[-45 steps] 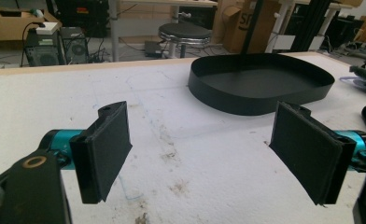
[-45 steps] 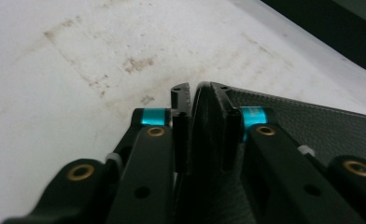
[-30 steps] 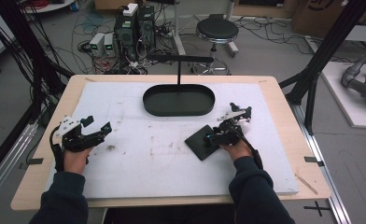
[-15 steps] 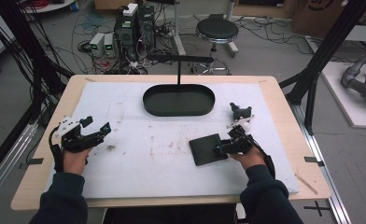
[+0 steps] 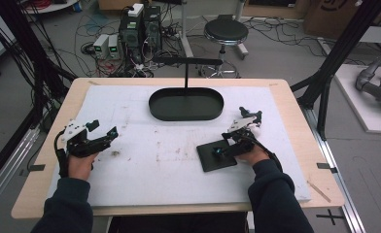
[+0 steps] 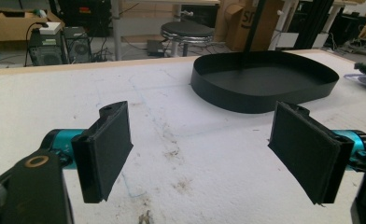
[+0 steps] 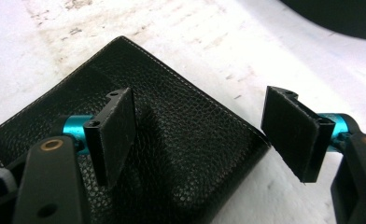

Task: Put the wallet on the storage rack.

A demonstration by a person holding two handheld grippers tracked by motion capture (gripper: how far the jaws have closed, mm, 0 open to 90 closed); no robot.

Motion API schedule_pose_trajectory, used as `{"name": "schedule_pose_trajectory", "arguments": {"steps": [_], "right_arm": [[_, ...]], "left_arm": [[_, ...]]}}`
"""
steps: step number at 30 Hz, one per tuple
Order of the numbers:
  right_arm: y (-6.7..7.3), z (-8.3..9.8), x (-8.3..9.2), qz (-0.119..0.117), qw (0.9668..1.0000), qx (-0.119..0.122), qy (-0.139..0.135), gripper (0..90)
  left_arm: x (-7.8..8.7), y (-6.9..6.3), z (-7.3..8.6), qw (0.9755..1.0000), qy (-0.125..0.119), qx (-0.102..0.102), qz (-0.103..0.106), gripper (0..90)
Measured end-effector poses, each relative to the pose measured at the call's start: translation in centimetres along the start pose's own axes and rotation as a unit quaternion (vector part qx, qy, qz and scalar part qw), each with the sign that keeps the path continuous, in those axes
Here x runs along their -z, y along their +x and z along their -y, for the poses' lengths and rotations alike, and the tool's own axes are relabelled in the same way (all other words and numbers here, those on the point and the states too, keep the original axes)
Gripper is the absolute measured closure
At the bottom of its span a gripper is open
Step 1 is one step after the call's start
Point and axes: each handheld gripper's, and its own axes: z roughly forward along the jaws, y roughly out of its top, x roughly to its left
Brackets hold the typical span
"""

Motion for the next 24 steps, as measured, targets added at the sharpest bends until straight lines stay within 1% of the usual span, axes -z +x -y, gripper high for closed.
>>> {"name": "schedule_pose_trajectory", "arguments": {"steps": [1,3,5,7,8,9,11,13,16,17,18,19,20,21,22,23,24], "right_arm": [[-0.2,0.1,0.0,-0.007,1.0000,-0.002,0.001,28.3],[-0.5,0.1,0.1,-0.014,0.9999,-0.004,0.004,32.4],[-0.8,0.2,0.5,-0.015,0.9998,-0.011,0.009,39.8],[-0.8,0.4,0.9,-0.011,0.9995,-0.023,0.016,45.5],[-0.7,0.5,1.2,-0.009,0.9994,-0.027,0.021,47.8],[-0.6,0.6,1.4,-0.008,0.9994,-0.022,0.024,50.3],[-0.4,0.9,2.1,0.000,0.9990,-0.030,0.034,55.4],[-0.1,1.3,2.7,0.005,0.9985,-0.038,0.039,57.8],[0.4,1.9,3.5,-0.002,0.9980,-0.043,0.047,59.6],[0.7,2.1,3.8,-0.007,0.9978,-0.044,0.050,59.3],[0.7,2.1,3.8,-0.007,0.9978,-0.044,0.050,59.3],[0.9,2.5,4.2,-0.027,0.9978,-0.046,0.040,51.2],[0.9,2.6,4.2,-0.029,0.9977,-0.048,0.037,44.1],[0.9,2.6,4.1,-0.021,0.9979,-0.051,0.033,35.1],[0.9,2.6,3.8,-0.012,0.9983,-0.047,0.031,30.4],[0.8,2.6,3.6,-0.006,0.9985,-0.045,0.029,29.7],[0.6,2.5,3.3,-0.006,0.9987,-0.042,0.026,29.0]], "left_arm": [[0.0,0.0,0.0,1.0000,0.000,0.000,0.000,20.5],[0.0,0.0,0.0,1.0000,0.000,0.000,0.001,20.4],[0.1,0.0,0.0,1.0000,0.000,0.001,0.000,20.5],[0.1,0.1,0.0,1.0000,0.000,0.000,-0.001,20.5],[0.3,0.1,0.0,1.0000,-0.001,0.002,-0.002,20.5],[0.3,0.1,0.0,1.0000,-0.001,0.002,-0.002,20.5],[0.4,0.3,0.1,1.0000,-0.002,0.005,-0.005,20.5],[0.6,0.3,0.1,1.0000,-0.001,0.003,-0.006,20.6],[0.6,0.3,0.1,1.0000,0.000,0.003,-0.007,20.6],[0.7,0.3,0.1,1.0000,0.000,0.002,-0.007,20.5],[0.7,0.2,0.1,1.0000,-0.001,0.002,-0.007,20.5],[0.6,0.2,0.1,1.0000,0.001,0.002,-0.007,20.6],[0.6,0.2,0.1,1.0000,0.001,0.001,-0.006,20.6],[0.6,0.2,0.1,1.0000,0.001,0.001,-0.006,20.6],[0.5,0.1,0.1,1.0000,0.001,0.002,-0.007,20.6],[0.5,0.1,0.1,1.0000,0.001,0.002,-0.007,20.6],[0.4,0.1,0.1,1.0000,0.001,0.002,-0.005,20.7]]}}
